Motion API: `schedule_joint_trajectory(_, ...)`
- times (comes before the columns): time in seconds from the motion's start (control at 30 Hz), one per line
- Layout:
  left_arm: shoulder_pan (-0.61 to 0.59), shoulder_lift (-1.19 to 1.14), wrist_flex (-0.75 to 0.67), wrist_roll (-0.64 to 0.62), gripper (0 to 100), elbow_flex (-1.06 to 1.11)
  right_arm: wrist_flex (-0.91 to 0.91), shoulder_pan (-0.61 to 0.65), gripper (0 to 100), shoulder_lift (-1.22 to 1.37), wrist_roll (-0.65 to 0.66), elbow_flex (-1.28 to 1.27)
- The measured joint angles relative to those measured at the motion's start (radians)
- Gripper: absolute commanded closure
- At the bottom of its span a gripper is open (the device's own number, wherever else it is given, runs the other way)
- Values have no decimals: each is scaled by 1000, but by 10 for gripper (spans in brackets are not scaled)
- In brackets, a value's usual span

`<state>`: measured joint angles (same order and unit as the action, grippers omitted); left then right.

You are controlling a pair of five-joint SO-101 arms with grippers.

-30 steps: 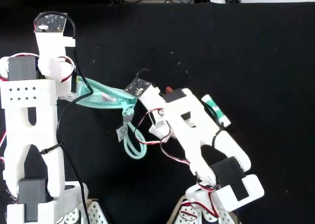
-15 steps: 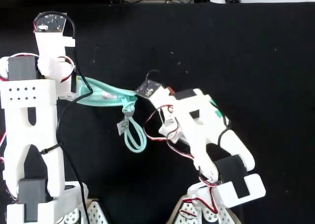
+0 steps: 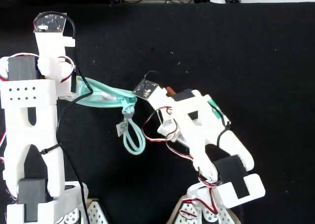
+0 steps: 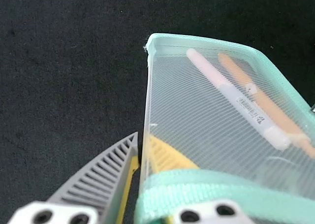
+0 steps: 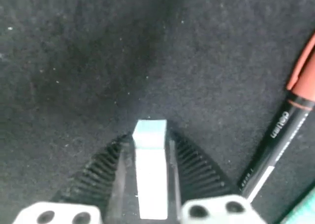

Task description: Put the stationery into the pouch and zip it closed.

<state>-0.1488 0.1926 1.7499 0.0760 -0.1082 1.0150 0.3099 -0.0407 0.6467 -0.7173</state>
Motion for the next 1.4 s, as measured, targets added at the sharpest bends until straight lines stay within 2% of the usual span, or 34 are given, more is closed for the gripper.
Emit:
schedule_joint_trajectory(0.1, 0, 0, 0, 0, 970, 0, 0, -3, 986, 0, 0, 0)
schedule_joint_trajectory(0.23, 0, 0, 0, 0, 970, 2, 31, -78, 986, -49, 0, 0)
schedule_joint_trajectory(0.37, 0, 0, 0, 0, 970, 2, 78, -127, 986, -226, 0, -5)
schedule_joint_trajectory(0.47, 0, 0, 0, 0, 970, 2, 104, -126, 986, -414, -48, -26)
schedule_joint_trajectory(0.6, 0, 0, 0, 0, 970, 2, 143, -55, 986, -712, -117, -28)
schedule_joint_trajectory(0.77, 0, 0, 0, 0, 970, 2, 127, 126, 986, -1066, -227, 6)
schedule_joint_trajectory(0.93, 0, 0, 0, 0, 970, 2, -64, 321, 986, -1295, -321, 38)
schedule_joint_trajectory(1.13, 0, 0, 0, 0, 970, 2, -396, 568, 986, -1329, -330, -46)
schedule_joint_trajectory(1.4, 0, 0, 0, 0, 970, 2, -720, 609, 986, -1165, -331, -229)
